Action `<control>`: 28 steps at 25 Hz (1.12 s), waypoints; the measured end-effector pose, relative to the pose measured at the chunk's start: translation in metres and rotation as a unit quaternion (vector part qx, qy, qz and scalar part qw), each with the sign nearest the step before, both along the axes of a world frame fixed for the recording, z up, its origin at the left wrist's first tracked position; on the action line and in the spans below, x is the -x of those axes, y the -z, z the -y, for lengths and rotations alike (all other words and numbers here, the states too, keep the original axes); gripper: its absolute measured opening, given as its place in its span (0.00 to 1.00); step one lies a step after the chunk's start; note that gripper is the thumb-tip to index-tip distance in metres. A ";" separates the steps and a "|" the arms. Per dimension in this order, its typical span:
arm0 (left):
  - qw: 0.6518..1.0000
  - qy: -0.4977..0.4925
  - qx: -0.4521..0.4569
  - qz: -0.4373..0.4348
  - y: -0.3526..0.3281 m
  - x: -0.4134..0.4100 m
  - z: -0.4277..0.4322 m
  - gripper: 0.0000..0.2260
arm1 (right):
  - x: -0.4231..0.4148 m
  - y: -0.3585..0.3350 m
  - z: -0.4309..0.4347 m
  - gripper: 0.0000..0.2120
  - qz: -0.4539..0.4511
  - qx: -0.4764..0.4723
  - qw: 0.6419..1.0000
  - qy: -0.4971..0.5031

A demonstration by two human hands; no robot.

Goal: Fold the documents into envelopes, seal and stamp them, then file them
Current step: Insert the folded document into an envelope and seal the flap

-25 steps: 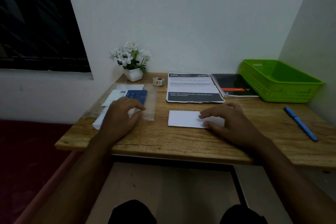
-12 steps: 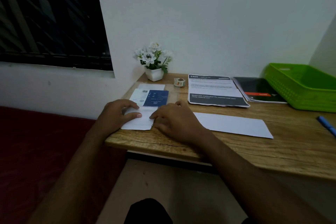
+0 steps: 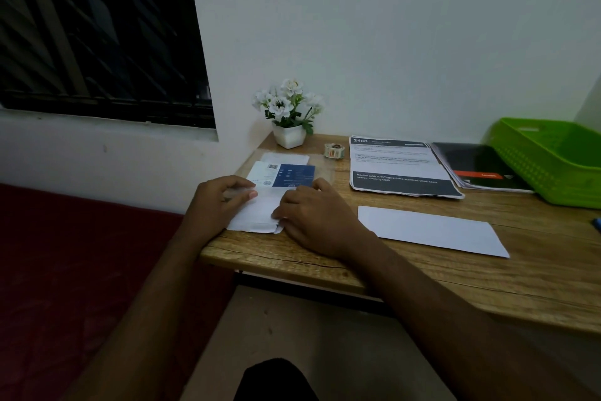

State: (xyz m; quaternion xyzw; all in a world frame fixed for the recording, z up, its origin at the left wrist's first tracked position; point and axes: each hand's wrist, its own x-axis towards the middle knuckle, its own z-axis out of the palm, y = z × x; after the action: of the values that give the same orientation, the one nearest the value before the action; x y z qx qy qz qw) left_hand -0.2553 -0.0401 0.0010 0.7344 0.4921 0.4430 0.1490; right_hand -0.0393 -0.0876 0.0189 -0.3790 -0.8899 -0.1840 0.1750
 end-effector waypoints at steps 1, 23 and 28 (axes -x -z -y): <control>1.000 0.000 0.001 0.003 0.000 0.000 0.000 0.09 | 0.001 -0.001 0.000 0.13 -0.004 -0.003 1.000 0.003; 0.993 0.096 0.002 0.068 -0.011 0.001 0.014 0.10 | 0.012 0.006 -0.010 0.07 -0.216 -0.006 0.972 0.094; 0.989 0.127 0.024 0.076 -0.012 0.001 0.015 0.08 | 0.013 0.008 -0.009 0.13 -0.206 -0.021 0.978 0.035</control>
State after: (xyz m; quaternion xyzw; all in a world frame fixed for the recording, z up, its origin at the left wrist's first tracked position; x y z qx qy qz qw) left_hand -0.2562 -0.0547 0.0135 0.7511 0.3930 0.4631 0.2587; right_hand -0.0522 -0.0787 0.0112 -0.4361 -0.8168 -0.1265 0.3558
